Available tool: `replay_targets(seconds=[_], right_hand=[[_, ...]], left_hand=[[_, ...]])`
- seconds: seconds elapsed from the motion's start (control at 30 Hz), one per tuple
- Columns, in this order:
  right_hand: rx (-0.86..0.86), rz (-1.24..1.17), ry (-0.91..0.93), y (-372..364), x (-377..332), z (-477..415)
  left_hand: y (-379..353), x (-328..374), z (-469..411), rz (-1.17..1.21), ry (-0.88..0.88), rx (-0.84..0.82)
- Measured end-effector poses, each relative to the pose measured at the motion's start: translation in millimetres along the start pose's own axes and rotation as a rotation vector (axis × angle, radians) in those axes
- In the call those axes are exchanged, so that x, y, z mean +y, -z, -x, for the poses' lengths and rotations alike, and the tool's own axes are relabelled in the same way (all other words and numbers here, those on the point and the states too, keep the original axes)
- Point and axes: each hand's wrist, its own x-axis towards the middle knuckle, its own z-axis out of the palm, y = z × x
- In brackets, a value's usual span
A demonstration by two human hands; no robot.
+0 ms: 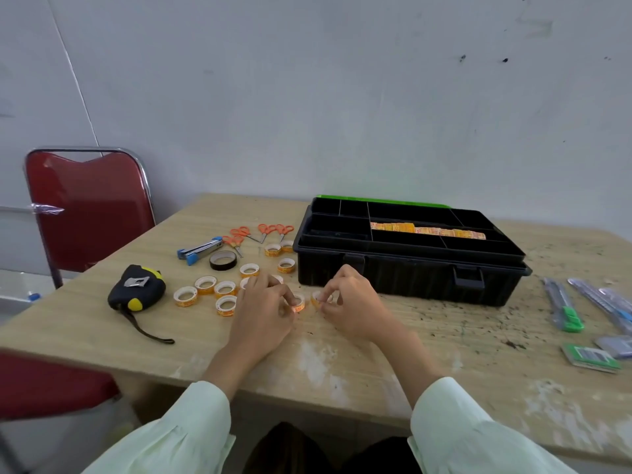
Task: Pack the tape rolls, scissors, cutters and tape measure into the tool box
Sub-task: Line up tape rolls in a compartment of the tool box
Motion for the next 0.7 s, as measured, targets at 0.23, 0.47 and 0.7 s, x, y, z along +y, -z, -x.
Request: replay_targets(seconds=[0.23, 0.47, 0.7], right_hand=[[0.194, -0.2, 0.007, 36.7, 9.6, 19.1], [0.52, -0.446, -0.124, 80.3, 34.6, 30.9], [0.725, -0.43, -0.246, 132.9, 85.1, 22.3]], left_hand=[[-2.3, 30.6, 3.1, 0.371, -0.123, 0.122], [-6.4, 98.6, -11.8, 0.556, -0.257, 0.19], [-24.2, 160.4, -56.7, 0.621, -0.36, 0.133]])
